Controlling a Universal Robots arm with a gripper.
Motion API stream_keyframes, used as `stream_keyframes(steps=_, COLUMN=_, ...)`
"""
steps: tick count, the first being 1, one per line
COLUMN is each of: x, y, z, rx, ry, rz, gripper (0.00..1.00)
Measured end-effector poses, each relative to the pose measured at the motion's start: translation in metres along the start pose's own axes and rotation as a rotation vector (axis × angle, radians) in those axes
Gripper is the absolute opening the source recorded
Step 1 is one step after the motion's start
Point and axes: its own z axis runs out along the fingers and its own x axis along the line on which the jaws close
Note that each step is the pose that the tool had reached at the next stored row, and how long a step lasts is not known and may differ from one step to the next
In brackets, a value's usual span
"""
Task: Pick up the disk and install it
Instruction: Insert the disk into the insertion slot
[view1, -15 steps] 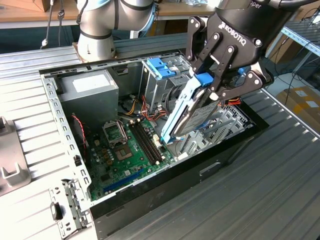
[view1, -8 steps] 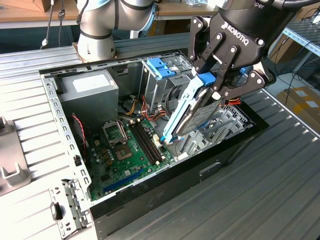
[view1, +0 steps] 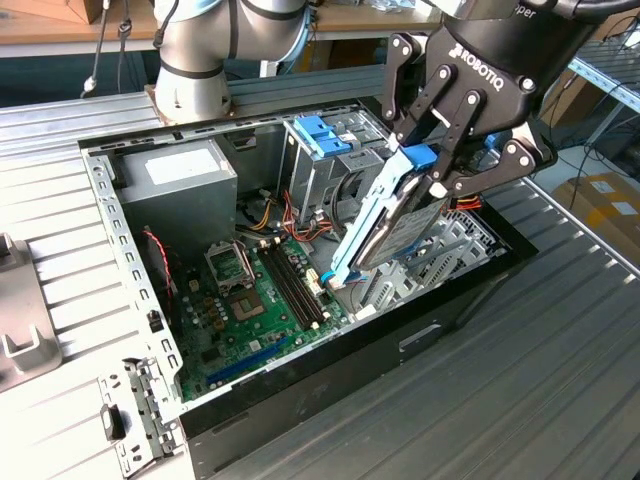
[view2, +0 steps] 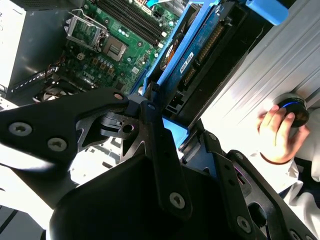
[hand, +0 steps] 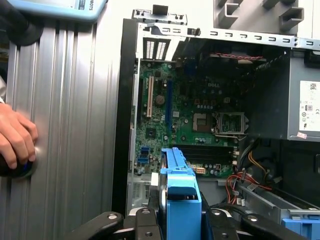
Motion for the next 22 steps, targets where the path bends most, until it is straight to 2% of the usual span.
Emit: stream_keyframes(steps=22, x=0.0011, y=-0.0229, z=0.0012, rx=-0.0001, ry=0.0001, rz=0.000, gripper=0.37)
